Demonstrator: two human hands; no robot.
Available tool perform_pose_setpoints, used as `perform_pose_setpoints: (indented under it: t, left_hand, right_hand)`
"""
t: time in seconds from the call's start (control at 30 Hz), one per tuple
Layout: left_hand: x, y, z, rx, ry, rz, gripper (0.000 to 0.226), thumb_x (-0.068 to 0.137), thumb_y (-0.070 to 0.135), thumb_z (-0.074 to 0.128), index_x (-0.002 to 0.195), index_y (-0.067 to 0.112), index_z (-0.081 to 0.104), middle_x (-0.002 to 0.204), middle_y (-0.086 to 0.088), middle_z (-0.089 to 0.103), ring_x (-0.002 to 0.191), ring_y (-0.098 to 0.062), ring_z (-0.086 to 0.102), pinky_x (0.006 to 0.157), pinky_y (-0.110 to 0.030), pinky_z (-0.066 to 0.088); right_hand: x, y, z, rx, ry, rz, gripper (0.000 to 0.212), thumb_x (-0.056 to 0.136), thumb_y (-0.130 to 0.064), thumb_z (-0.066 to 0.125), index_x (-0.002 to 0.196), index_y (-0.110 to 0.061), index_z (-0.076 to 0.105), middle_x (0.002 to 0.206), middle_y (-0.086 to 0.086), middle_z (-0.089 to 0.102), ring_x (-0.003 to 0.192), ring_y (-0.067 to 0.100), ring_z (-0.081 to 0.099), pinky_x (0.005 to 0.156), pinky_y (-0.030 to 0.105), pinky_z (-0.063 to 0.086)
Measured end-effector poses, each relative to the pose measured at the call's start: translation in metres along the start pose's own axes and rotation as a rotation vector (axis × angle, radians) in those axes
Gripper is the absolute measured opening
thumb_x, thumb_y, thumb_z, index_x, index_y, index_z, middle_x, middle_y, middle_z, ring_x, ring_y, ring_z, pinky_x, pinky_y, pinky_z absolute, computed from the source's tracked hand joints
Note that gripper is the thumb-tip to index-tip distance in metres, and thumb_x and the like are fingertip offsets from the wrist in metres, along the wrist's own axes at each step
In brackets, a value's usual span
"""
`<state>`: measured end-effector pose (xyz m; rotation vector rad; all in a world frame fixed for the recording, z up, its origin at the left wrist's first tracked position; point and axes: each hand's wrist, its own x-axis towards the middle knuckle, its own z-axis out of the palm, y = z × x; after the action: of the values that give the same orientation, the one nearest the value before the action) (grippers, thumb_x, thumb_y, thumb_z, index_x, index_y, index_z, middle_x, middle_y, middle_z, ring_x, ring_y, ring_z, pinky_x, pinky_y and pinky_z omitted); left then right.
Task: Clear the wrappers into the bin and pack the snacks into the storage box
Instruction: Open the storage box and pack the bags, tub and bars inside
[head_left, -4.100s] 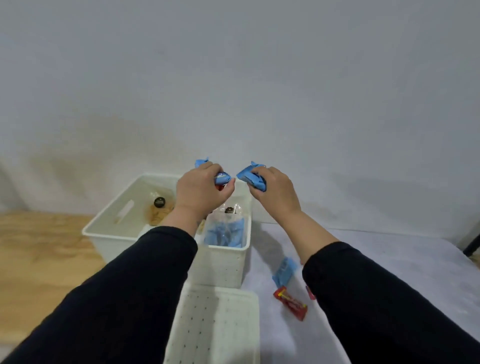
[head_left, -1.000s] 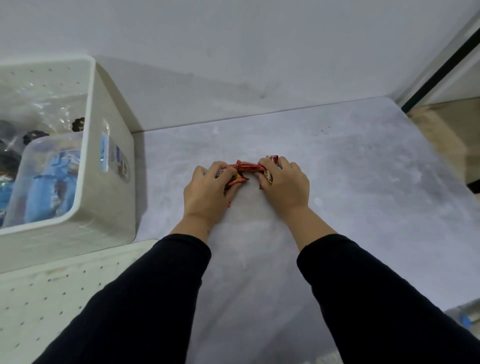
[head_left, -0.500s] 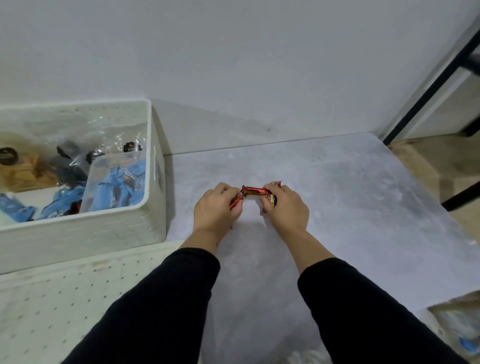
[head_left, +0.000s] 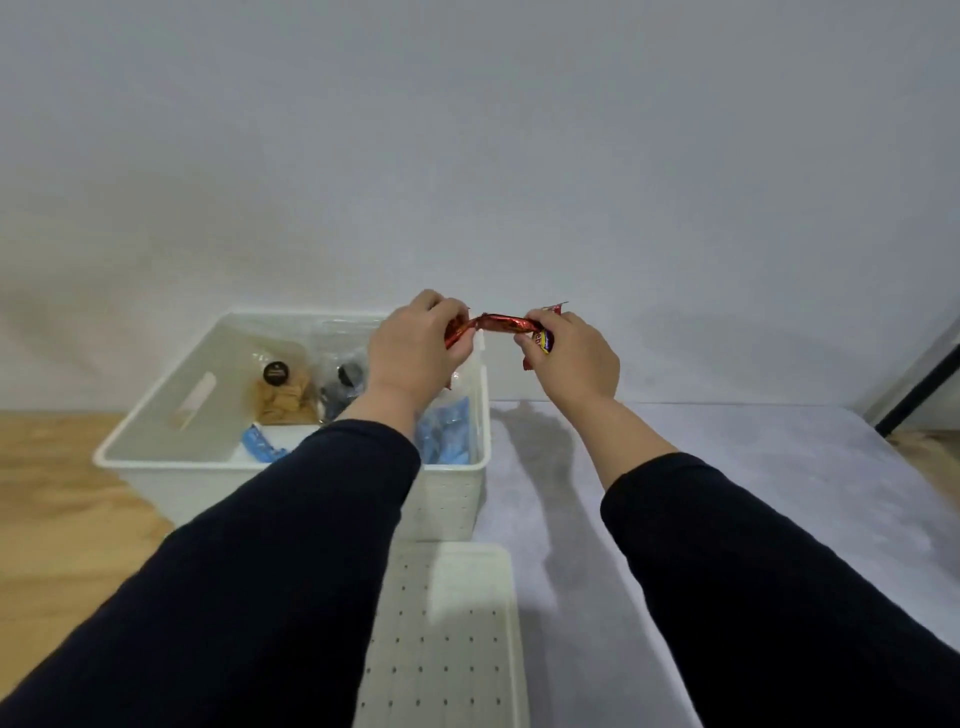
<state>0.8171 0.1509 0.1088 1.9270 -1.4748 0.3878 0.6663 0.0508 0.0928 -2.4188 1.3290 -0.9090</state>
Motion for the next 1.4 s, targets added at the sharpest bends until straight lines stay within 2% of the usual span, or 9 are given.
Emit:
perform_pose_setpoints:
  t: [0.17, 0.3, 0.43, 0.53, 0.63, 0.8, 0.93, 1.13, 1.4]
  left_hand:
    - [-0.023, -0.089, -0.061, 0.153, -0.051, -0.16, 0.025, 0.088, 0.037, 0.059, 0.107, 0.022, 0.066, 0.109, 0.002, 0.061, 0.091, -0.024, 0.061, 0.071, -0.033, 0.051]
    - [-0.045, -0.148, -0.087, 0.192, -0.144, -0.256, 0.024, 0.088, 0.038, 0.059, 0.107, 0.024, 0.065, 0.109, 0.005, 0.06, 0.094, -0.019, 0.06, 0.07, -0.026, 0.041]
    - [-0.058, -0.203, -0.087, 0.186, -0.286, -0.352, 0.021, 0.085, 0.046, 0.06, 0.101, 0.033, 0.064, 0.104, 0.01, 0.06, 0.095, -0.017, 0.061, 0.073, -0.03, 0.049]
    - [-0.058, -0.222, -0.08, 0.143, -0.472, -0.349, 0.035, 0.085, 0.053, 0.058, 0.111, 0.031, 0.063, 0.114, 0.005, 0.059, 0.104, -0.018, 0.058, 0.087, -0.034, 0.049]
    - [-0.057, -0.226, -0.074, 0.154, -0.558, -0.33, 0.044, 0.086, 0.057, 0.053, 0.121, 0.031, 0.06, 0.127, 0.002, 0.058, 0.113, -0.019, 0.056, 0.093, -0.033, 0.044]
    - [-0.059, -0.22, -0.074, 0.207, -0.552, -0.312, 0.044, 0.088, 0.06, 0.046, 0.117, 0.03, 0.061, 0.123, 0.001, 0.061, 0.106, -0.019, 0.058, 0.083, -0.031, 0.045]
    - [-0.061, -0.206, -0.084, 0.167, -0.527, -0.309, 0.036, 0.089, 0.054, 0.048, 0.108, 0.028, 0.064, 0.119, 0.002, 0.063, 0.103, -0.017, 0.059, 0.085, -0.033, 0.049]
    - [-0.081, -0.162, -0.11, 0.182, -0.445, -0.278, 0.029, 0.089, 0.046, 0.049, 0.101, 0.026, 0.067, 0.112, 0.0, 0.064, 0.102, -0.02, 0.059, 0.085, -0.038, 0.051]
    - [-0.169, -0.097, -0.151, 0.215, -0.366, -0.29, 0.026, 0.091, 0.041, 0.046, 0.107, 0.03, 0.064, 0.129, 0.002, 0.056, 0.122, -0.021, 0.047, 0.09, -0.039, 0.046]
  right_hand:
    - [0.001, -0.092, 0.054, 0.058, -0.196, -0.135, 0.032, 0.09, -0.048, 0.051, 0.119, -0.039, 0.059, 0.108, -0.008, 0.065, 0.102, 0.018, 0.06, 0.074, 0.031, 0.048]
    - [-0.009, -0.146, 0.1, 0.0, -0.374, -0.221, 0.032, 0.09, -0.047, 0.053, 0.12, -0.036, 0.06, 0.11, -0.004, 0.067, 0.103, 0.021, 0.062, 0.079, 0.033, 0.051]
    - [-0.017, -0.178, 0.149, -0.076, -0.541, -0.185, 0.033, 0.09, -0.049, 0.052, 0.112, -0.029, 0.065, 0.105, -0.001, 0.068, 0.099, 0.023, 0.063, 0.071, 0.03, 0.047]
    - [-0.021, -0.185, 0.171, 0.006, -0.618, -0.101, 0.04, 0.092, -0.051, 0.045, 0.122, -0.031, 0.062, 0.121, 0.0, 0.065, 0.108, 0.022, 0.061, 0.082, 0.033, 0.05]
    - [-0.023, -0.187, 0.174, 0.02, -0.67, -0.077, 0.042, 0.094, -0.047, 0.041, 0.129, -0.03, 0.057, 0.133, 0.0, 0.059, 0.118, 0.023, 0.056, 0.095, 0.037, 0.048]
    - [-0.027, -0.186, 0.161, -0.047, -0.698, -0.051, 0.033, 0.094, -0.032, 0.045, 0.118, -0.023, 0.066, 0.123, 0.003, 0.065, 0.11, 0.023, 0.06, 0.092, 0.037, 0.051]
    - [-0.036, -0.186, 0.141, -0.059, -0.687, -0.068, 0.031, 0.093, -0.026, 0.047, 0.119, -0.023, 0.065, 0.123, 0.0, 0.065, 0.109, 0.019, 0.06, 0.09, 0.035, 0.051]
    - [-0.066, -0.185, 0.088, -0.073, -0.621, -0.087, 0.031, 0.092, -0.022, 0.049, 0.119, -0.022, 0.065, 0.122, 0.004, 0.065, 0.11, 0.022, 0.058, 0.083, 0.027, 0.043]
    - [-0.156, -0.158, 0.022, -0.132, -0.553, -0.108, 0.032, 0.095, -0.029, 0.044, 0.123, -0.029, 0.061, 0.137, 0.002, 0.053, 0.122, 0.027, 0.05, 0.099, 0.039, 0.044]
